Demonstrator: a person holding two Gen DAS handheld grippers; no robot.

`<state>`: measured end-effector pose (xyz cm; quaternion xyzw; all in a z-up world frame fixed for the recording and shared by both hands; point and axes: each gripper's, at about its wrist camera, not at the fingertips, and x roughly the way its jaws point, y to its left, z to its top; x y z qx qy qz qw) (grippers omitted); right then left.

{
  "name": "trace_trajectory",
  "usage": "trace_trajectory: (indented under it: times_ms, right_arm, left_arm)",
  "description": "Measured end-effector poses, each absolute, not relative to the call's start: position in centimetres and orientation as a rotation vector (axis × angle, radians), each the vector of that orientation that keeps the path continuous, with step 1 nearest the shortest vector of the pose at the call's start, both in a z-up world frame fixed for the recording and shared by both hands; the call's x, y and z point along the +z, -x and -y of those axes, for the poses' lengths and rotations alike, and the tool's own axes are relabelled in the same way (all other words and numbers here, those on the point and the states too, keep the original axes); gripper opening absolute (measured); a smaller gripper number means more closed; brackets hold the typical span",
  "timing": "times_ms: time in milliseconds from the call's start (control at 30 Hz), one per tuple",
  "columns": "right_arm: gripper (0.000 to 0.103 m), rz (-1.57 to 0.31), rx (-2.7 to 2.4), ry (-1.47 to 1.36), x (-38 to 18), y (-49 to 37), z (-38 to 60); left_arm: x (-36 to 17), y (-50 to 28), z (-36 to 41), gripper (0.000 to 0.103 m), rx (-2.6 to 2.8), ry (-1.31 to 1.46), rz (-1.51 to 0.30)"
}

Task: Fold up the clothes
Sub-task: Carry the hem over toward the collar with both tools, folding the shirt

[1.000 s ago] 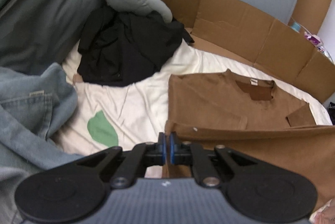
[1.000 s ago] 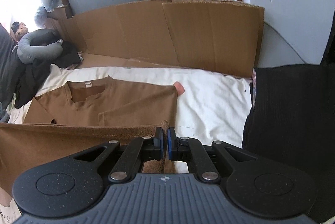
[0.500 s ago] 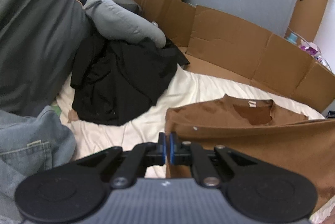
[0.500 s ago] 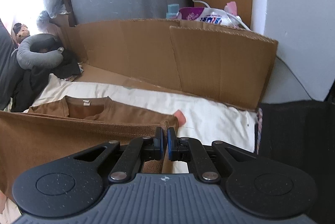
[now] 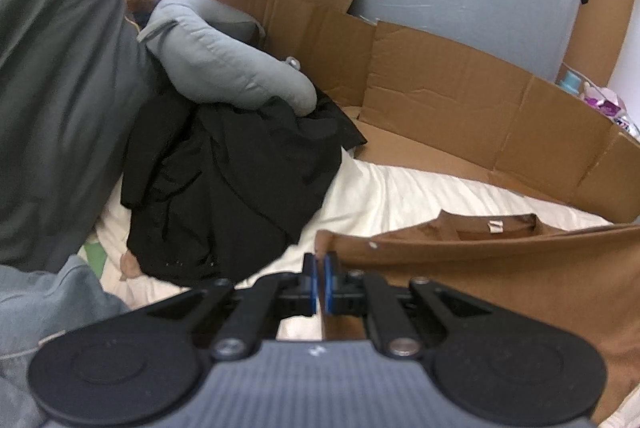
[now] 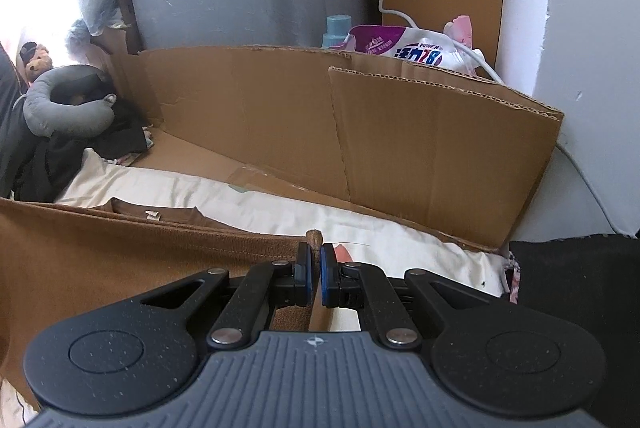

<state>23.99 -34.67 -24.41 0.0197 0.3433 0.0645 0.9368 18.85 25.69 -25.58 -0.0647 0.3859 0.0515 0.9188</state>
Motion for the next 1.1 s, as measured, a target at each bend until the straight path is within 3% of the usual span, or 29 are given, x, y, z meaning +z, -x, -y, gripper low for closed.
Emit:
trace_trajectory:
  times_ms: [1100]
  right_arm:
    - [0.002,-0.824,0.072,0.047,-30.3,-35.3,32.8]
  left_arm:
    - [-30.2,-29.2,-26.2,0.004,0.102,0.056,-0.859]
